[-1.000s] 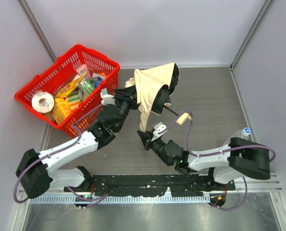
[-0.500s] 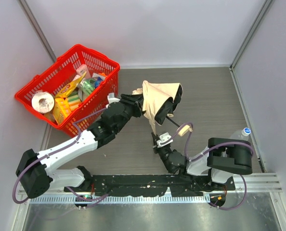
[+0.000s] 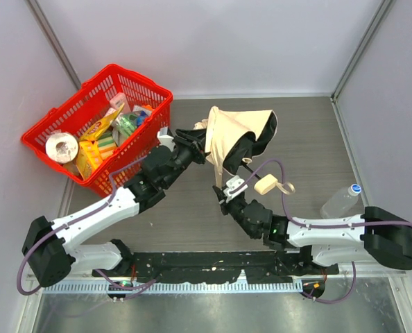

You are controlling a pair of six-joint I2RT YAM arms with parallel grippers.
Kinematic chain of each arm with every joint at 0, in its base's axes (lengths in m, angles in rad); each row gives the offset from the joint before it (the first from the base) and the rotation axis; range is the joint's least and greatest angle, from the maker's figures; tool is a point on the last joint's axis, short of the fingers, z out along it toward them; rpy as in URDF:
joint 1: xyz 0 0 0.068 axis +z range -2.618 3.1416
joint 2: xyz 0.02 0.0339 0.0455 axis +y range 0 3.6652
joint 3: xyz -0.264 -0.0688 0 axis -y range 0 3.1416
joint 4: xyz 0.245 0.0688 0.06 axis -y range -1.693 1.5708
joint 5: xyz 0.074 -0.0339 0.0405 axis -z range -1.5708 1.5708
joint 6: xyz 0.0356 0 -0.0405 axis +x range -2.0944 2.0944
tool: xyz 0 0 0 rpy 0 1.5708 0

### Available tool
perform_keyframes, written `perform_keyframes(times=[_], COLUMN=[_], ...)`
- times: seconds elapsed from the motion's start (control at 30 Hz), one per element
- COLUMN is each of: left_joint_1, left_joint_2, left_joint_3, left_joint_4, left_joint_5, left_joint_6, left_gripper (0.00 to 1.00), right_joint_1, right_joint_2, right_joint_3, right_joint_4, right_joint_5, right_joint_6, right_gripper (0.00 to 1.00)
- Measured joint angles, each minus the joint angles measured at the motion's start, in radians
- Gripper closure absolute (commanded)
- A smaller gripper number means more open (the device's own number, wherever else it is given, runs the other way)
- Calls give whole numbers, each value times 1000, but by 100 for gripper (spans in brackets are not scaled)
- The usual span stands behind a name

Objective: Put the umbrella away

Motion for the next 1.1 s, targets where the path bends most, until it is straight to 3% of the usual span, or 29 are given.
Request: perform_keyframes(times=[0.27,0.53,0.6,0.63,0.8,0.93,1.03,1.1], left_joint_1=[0,0,0,-1,-1,-1,-1,-1], left_joint_2=[3,25,25,25,25,27,48,70], left_joint_3=[0,-1,-2,-2,-3,-19,-34,-41], left_joint_4=[13,77,85,100,113,181,286,361], left_joint_5=[15,13,13,12,3,-4,-16,-25], left_joint_6=[-1,-19,-22,-26,-27,-29,-28,-13], left_gripper=[100,100,100,100,100,100,100,100], right_joint_1=[8,137,134,111,80,74,81,103], right_joint_2=[-19,154,155,156,156,135,75,17], right_joint_3=[96,377,381,379,378,378,378,379], right_joint_4=[-235,-348,-349,-369,-449,-569,-669,-749], right_joint_5=[-69,-62,-50,-46,-28,-18,-35,-45], right_joint_6=[88,54,39,30,36,75,109,132], right_gripper=[92,91,89,82,77,61,36,29])
